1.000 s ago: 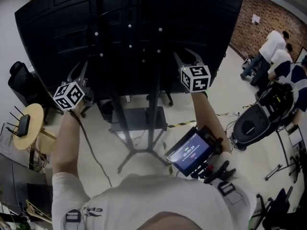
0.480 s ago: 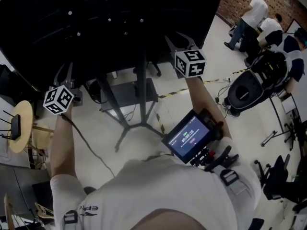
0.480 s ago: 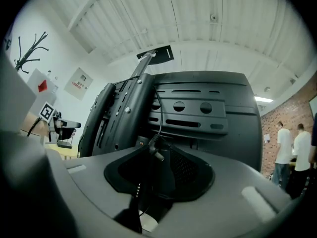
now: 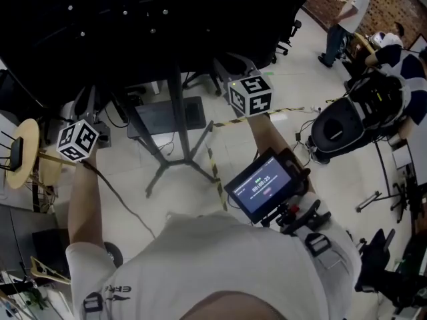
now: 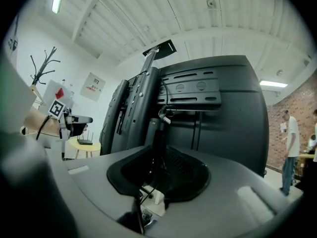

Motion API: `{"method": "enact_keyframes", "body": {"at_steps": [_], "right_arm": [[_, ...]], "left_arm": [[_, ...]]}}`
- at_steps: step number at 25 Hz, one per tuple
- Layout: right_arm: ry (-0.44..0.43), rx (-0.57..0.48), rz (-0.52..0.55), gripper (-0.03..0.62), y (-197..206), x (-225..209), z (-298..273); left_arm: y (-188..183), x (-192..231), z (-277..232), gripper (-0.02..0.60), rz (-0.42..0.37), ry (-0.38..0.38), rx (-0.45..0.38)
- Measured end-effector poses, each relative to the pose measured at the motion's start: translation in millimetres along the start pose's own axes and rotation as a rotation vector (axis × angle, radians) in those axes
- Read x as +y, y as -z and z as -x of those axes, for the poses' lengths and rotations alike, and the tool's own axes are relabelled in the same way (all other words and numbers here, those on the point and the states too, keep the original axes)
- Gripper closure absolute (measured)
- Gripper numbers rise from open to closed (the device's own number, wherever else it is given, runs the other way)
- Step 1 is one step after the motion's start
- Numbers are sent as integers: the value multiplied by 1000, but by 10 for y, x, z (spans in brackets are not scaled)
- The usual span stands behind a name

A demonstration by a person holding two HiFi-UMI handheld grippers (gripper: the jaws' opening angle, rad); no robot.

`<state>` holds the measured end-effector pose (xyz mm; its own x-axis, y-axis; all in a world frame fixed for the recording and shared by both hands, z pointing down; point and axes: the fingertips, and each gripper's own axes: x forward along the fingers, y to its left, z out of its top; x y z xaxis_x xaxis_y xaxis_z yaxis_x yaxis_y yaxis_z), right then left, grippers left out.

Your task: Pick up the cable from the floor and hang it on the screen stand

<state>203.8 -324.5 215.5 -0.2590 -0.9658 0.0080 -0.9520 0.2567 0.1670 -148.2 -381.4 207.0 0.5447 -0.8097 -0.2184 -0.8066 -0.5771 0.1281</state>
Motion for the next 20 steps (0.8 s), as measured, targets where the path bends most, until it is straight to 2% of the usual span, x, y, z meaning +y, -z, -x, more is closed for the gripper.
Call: {"method": "enact_keyframes", "body": {"at_steps": [8,15,20], "right_arm": [[-104,59,-54,537,634,-5,512],[-233,68,-81,556,924,387,789],[-305,57,-95,563,1016,773,1017]], "left_arm": [[459,-827,322,515,-4,-42,60],[823,-1339,755,517,-21,-80,114],[1015,-1510,1271,520,-10,-126,127]]}}
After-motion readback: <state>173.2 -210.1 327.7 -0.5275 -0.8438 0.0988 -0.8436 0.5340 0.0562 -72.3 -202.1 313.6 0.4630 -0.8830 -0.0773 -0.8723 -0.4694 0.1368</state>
